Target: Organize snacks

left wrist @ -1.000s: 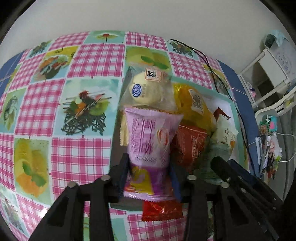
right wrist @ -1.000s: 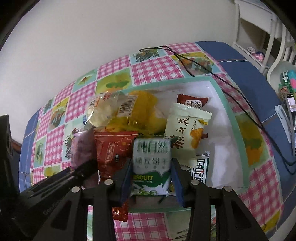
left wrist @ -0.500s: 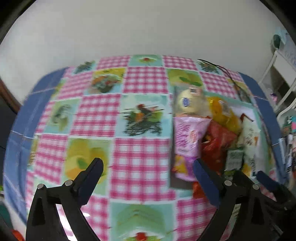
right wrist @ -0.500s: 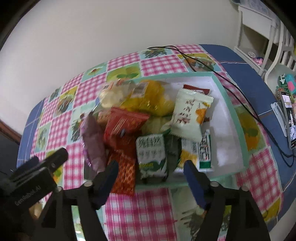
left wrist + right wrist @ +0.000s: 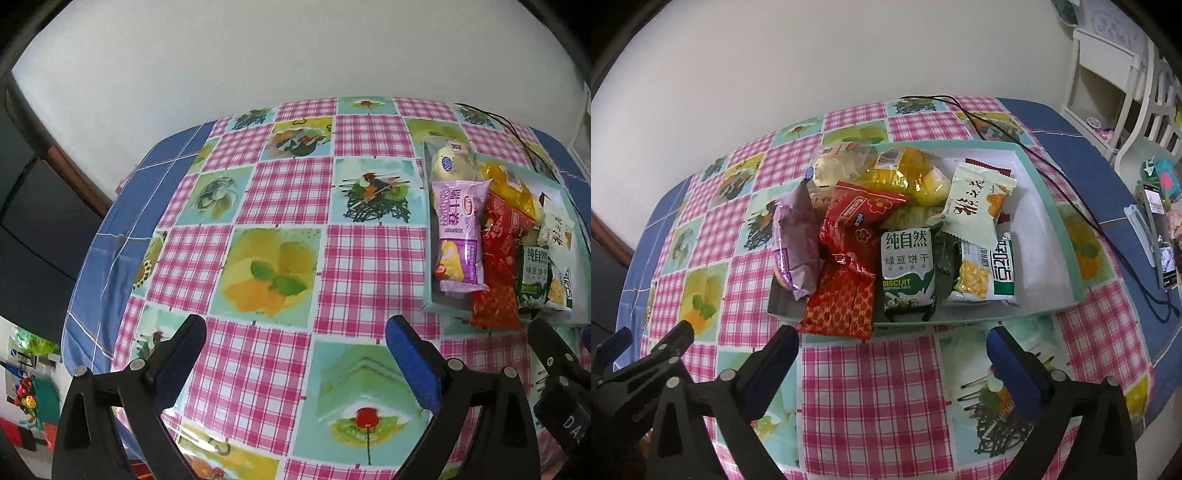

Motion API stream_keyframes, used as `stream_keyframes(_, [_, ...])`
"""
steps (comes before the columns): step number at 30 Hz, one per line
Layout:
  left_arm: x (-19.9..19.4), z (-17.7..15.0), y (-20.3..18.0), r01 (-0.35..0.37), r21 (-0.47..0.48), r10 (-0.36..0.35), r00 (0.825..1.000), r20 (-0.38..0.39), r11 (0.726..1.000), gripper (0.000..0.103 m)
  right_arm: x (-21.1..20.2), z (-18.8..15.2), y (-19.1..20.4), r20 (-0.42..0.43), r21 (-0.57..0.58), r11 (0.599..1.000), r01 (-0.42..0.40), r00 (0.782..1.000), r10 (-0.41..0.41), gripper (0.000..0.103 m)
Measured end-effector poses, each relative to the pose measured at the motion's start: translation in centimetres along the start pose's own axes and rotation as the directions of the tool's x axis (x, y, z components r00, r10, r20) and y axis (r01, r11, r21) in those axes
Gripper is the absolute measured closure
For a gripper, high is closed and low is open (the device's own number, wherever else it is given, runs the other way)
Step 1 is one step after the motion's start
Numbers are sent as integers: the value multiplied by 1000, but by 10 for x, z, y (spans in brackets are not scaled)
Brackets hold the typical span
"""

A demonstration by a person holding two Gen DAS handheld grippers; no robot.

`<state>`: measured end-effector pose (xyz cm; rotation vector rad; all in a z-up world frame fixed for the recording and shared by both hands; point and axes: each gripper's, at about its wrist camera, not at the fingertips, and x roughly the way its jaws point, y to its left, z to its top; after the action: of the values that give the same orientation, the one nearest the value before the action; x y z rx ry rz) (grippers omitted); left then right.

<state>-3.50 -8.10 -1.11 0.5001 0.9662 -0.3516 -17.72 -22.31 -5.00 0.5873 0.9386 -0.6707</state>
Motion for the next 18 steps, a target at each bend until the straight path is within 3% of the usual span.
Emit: stream_keyframes(18, [5,7,7,2,-13,-3,1000,-18,1000,5,2,3,2,18,-18,1000,20,1000,-20,0])
